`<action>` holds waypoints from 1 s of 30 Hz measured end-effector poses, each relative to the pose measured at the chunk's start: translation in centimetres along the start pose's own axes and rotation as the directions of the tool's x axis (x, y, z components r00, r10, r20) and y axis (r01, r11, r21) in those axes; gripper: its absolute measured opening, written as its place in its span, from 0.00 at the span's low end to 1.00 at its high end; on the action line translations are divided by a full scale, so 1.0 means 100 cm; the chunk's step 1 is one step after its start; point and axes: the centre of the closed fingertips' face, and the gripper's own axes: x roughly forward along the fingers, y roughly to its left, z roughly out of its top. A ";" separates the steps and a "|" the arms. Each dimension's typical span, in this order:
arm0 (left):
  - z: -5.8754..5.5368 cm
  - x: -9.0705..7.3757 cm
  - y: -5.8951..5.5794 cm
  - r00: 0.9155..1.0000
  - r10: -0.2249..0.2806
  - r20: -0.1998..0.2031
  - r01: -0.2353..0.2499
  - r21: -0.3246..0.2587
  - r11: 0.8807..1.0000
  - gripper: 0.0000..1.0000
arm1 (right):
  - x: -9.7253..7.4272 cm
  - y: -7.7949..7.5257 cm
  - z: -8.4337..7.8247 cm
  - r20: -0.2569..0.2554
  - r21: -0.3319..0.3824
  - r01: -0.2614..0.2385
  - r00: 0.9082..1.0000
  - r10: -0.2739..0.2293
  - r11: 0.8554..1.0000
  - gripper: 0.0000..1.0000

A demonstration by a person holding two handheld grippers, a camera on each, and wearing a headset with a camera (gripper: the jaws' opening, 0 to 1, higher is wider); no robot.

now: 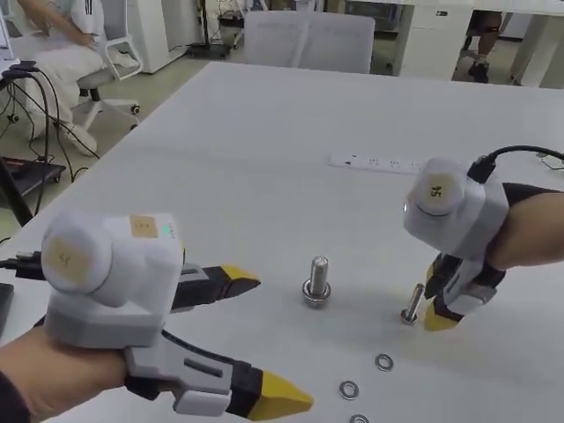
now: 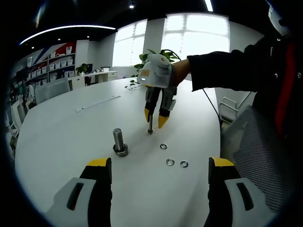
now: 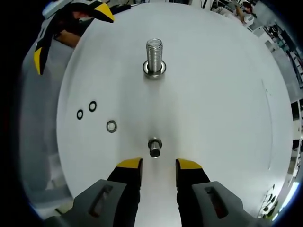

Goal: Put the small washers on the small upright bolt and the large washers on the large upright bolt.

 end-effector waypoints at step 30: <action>0.010 -0.005 -0.004 1.000 0.008 0.028 -0.009 0.029 1.000 0.84 | -0.012 0.034 -0.015 0.003 0.029 0.001 1.000 -0.001 1.000 0.29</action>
